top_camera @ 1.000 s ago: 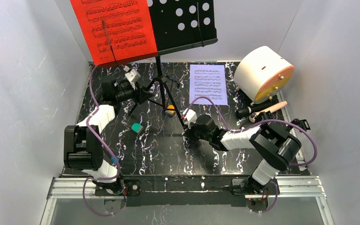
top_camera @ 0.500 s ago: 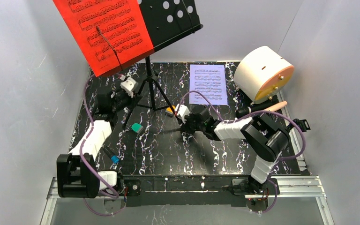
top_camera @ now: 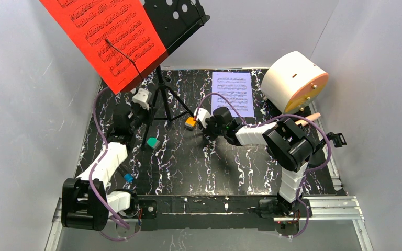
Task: Pack up the instrument practice props
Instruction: Adjust the music stand at the center of the board.
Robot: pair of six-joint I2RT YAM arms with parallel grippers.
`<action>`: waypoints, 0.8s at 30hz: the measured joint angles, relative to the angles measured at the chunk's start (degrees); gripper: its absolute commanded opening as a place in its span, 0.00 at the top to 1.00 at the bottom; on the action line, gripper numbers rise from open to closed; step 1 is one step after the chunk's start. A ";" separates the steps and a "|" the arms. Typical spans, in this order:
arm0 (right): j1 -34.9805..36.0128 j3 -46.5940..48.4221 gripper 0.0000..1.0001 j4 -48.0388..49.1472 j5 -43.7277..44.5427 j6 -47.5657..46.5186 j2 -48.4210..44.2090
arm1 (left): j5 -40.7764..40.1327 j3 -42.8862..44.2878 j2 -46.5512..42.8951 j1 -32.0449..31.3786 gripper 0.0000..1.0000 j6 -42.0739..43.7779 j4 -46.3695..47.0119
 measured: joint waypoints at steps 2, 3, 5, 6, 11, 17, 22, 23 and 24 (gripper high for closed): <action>-0.02 -0.02 0.65 0.11 0.63 0.00 0.00 | -0.26 0.00 0.63 -0.28 0.91 -1.60 1.11; -0.13 -0.09 0.61 0.22 1.01 0.07 0.00 | -0.31 0.00 0.96 -0.44 0.89 -2.32 1.66; -0.28 -0.28 0.54 0.42 1.84 0.22 -0.04 | -0.17 0.00 1.42 -0.70 0.84 -3.67 2.51; -0.33 -0.48 0.50 0.55 2.21 0.42 -0.09 | -0.07 0.00 1.60 -1.03 0.81 -4.24 2.86; -0.35 -1.51 0.31 -1.66 2.78 3.74 -3.96 | 0.76 -0.81 1.31 -1.68 0.72 -7.17 3.48; -0.35 -2.25 0.19 -4.26 2.67 11.02 -17.03 | 2.62 -1.36 0.15 -2.10 0.48 -7.67 1.75; -0.35 -2.25 0.09 -6.36 2.12 16.28 -26.82 | 2.32 -1.64 -2.51 -2.86 0.33 -8.85 -1.49; -0.35 -2.25 0.04 -6.88 1.84 17.27 -28.39 | 1.64 -1.62 -3.23 -2.91 0.31 -9.29 -2.40; -0.35 -2.14 0.02 -7.67 1.64 18.40 -29.77 | 0.63 -1.49 -4.20 -3.02 0.27 -9.92 -3.72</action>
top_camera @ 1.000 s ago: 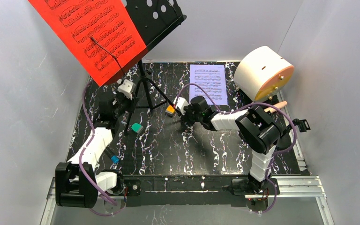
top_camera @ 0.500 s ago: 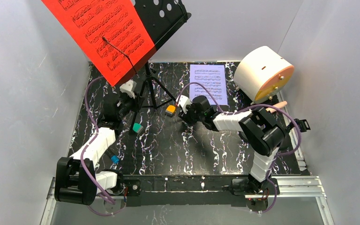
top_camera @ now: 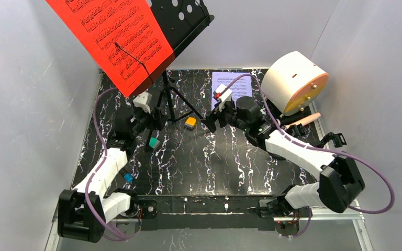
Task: Pack up the instrument practice props
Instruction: Adjust the music stand at the center of the board.
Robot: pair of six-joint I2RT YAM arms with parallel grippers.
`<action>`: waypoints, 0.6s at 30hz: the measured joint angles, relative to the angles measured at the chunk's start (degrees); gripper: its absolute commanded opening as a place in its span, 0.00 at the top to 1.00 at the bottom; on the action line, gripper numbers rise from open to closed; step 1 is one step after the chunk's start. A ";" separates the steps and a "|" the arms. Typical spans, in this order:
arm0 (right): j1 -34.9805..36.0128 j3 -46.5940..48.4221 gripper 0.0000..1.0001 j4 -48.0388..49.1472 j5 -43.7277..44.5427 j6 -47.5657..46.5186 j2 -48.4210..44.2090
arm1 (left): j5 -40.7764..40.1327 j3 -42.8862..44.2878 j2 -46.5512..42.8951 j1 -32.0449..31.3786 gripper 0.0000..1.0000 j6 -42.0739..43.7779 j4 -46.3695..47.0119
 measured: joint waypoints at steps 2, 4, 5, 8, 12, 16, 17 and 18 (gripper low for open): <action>0.00 0.81 0.01 -2.60 -0.55 2.19 -2.16 | -3.34 1.09 -1.95 -0.09 0.21 -1.62 -3.78; 0.00 2.36 0.01 -5.44 -1.38 3.85 -3.30 | -7.37 4.00 -3.34 -0.09 0.16 -3.74 -8.85; 0.00 3.45 0.01 -6.86 -2.08 4.70 -3.80 | -9.01 5.49 -3.85 -0.09 0.14 -4.59 -10.93; 0.00 7.04 0.01 -10.27 -4.09 6.45 -5.35 | -15.17 11.17 -6.36 -0.09 0.06 -8.17 -18.86; 0.00 13.53 0.01 -14.56 -7.34 7.67 -6.97 | -21.62 17.92 -10.73 -0.07 0.02 -10.78 -29.14; 0.17 23.80 0.04 -18.27 -10.86 8.70 -5.64 | -26.95 22.91 -17.33 -0.07 0.02 -12.17 -37.48; 0.46 26.82 0.04 -18.93 -11.43 9.03 -4.81 | -28.24 24.52 -18.60 -0.07 0.02 -12.46 -39.74; 0.83 29.88 0.05 -19.54 -11.76 9.27 -3.82 | -29.42 26.53 -19.39 -0.07 0.02 -12.74 -41.92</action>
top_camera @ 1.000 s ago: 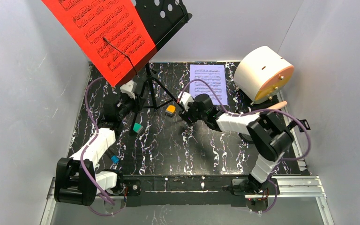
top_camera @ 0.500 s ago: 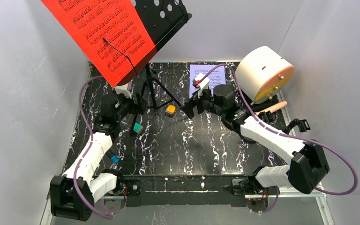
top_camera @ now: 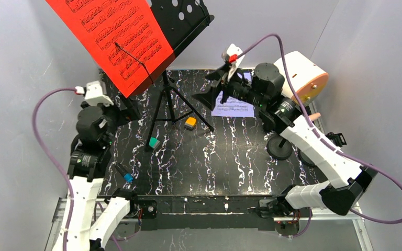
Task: Pack up the instrument practice props
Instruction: Adjust the music stand at the center of the board.
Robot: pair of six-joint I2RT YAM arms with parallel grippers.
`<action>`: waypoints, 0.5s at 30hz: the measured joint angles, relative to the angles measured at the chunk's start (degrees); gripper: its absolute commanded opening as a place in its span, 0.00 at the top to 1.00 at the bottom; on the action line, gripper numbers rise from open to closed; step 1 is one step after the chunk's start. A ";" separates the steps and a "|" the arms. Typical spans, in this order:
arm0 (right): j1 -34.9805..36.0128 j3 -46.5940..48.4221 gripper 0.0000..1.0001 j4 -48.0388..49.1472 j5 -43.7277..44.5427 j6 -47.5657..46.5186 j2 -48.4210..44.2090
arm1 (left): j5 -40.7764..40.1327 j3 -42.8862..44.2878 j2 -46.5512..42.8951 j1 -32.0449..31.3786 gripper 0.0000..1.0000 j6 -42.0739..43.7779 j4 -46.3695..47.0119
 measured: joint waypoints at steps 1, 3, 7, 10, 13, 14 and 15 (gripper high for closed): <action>0.52 2.32 0.05 -0.24 -0.24 0.17 0.85 | -1.07 2.27 -0.50 0.00 0.02 -0.31 -2.03; 2.84 7.56 0.05 -1.25 -0.28 0.17 3.21 | -2.84 6.49 -0.87 -0.02 0.02 -0.92 -4.92; 8.02 15.41 0.05 -3.04 -0.61 -0.15 8.02 | -6.19 13.03 -1.46 -0.07 0.02 -2.78 -9.62; 10.16 21.24 0.05 -4.61 -1.09 -0.42 11.82 | -7.93 16.13 -2.23 -0.42 0.02 -3.72 -12.90; 11.41 27.26 0.06 -5.99 -1.53 -0.52 15.26 | -8.39 20.63 -2.51 -1.11 0.03 -4.13 -15.47; 11.76 29.44 0.08 -6.23 -1.53 -0.66 16.46 | -8.15 22.56 -2.49 -1.38 0.04 -4.15 -15.89; 12.04 31.52 0.08 -6.64 -1.55 -0.74 17.51 | -7.69 24.59 -2.25 -1.70 0.04 -4.15 -16.35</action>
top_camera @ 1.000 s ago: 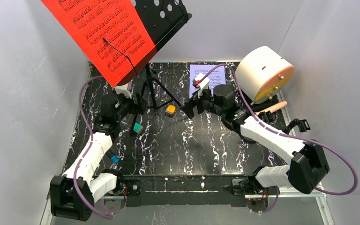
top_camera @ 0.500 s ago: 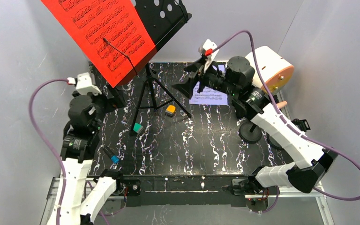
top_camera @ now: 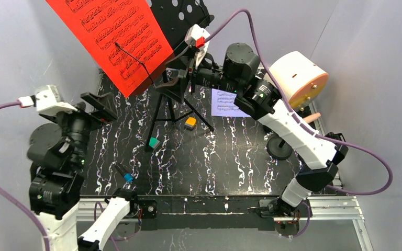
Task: Pack up the instrument practice props
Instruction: Adjust the music stand at the center of the board, then pick up the sheet music from the music stand.
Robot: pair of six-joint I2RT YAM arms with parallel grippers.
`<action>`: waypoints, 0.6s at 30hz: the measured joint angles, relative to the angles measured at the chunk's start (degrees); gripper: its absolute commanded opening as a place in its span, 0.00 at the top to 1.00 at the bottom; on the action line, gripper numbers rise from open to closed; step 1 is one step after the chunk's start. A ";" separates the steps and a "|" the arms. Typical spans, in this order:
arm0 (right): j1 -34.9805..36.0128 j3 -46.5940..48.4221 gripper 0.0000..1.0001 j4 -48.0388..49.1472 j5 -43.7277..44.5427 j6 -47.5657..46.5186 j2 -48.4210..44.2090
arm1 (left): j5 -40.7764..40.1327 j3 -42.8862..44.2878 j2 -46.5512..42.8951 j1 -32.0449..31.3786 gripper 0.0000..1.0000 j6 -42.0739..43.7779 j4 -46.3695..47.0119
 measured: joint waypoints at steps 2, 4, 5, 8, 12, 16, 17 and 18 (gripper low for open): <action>0.68 3.91 0.10 -0.66 0.02 -0.28 1.92 | 1.14 4.11 0.74 -0.79 0.06 -0.17 -0.20; 1.22 6.43 0.11 -0.61 0.02 -0.59 3.26 | 3.21 8.68 2.03 -1.46 0.07 -0.42 0.20; 1.42 7.26 0.13 -0.50 -0.02 -0.76 3.67 | 4.17 10.43 2.69 -1.68 0.08 -0.63 0.68; 2.03 9.09 0.20 0.42 -0.02 -1.01 5.16 | 6.78 13.38 4.52 -1.97 0.12 -1.11 2.36; 2.29 10.64 0.28 3.10 0.09 -1.20 7.80 | 9.07 13.60 7.15 -2.05 0.17 -1.95 4.92; 2.51 10.73 0.34 6.91 0.15 -1.22 10.45 | 9.68 12.92 10.21 -2.08 0.21 -2.80 7.85; 2.54 10.73 0.36 7.76 0.24 -1.27 11.10 | 9.70 12.52 10.86 -2.08 0.21 -3.02 8.72; 2.58 10.73 0.36 8.48 0.28 -1.27 11.65 | 9.70 12.11 11.47 -2.08 0.22 -3.21 9.46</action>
